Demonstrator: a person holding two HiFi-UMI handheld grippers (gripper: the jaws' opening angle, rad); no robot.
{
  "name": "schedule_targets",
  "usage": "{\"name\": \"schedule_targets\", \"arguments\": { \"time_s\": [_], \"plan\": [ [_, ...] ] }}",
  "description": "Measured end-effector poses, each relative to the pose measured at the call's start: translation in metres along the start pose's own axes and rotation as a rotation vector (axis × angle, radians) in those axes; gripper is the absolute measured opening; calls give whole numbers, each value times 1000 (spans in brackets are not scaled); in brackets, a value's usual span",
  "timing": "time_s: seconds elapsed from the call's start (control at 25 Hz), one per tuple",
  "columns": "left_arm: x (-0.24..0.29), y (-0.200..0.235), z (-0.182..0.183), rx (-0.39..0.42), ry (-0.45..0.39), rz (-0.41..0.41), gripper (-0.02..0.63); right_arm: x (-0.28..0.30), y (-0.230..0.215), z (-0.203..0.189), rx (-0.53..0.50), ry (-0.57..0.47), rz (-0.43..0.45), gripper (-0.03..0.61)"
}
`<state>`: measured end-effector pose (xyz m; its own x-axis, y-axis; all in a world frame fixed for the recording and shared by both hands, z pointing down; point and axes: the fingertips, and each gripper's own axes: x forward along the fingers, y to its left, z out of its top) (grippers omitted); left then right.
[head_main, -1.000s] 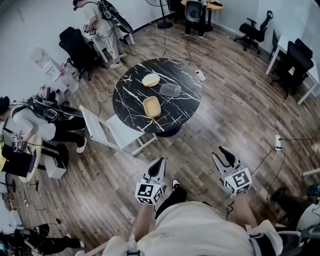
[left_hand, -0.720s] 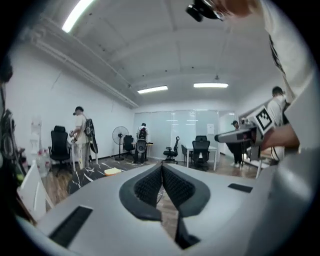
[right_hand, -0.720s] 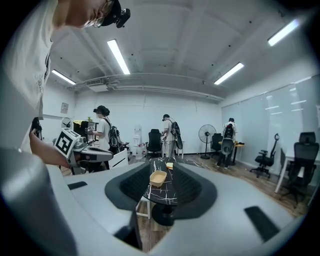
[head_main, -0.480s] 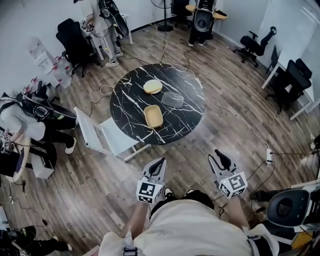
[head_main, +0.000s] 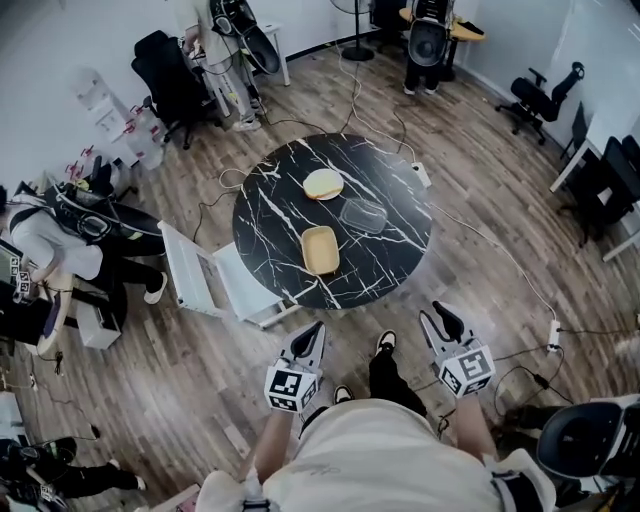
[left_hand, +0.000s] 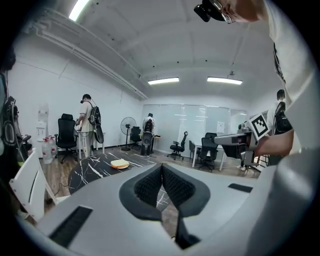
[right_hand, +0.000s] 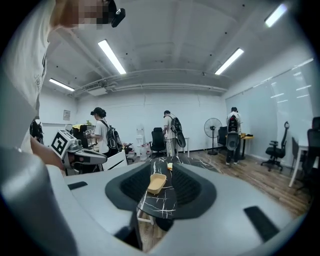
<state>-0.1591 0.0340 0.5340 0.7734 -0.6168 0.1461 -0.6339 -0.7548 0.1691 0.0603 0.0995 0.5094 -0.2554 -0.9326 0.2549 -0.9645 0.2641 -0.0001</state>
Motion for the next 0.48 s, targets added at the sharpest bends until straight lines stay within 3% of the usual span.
{"name": "schedule_targets", "arguments": {
  "time_s": [0.28,0.48],
  "plan": [
    [95,24,35,21,-8,47,17,76,-82,21,-11,-46,66,138],
    [158,28,63,38,-11,62,17,124,-128,19,23,-6,122,135]
  ]
}}
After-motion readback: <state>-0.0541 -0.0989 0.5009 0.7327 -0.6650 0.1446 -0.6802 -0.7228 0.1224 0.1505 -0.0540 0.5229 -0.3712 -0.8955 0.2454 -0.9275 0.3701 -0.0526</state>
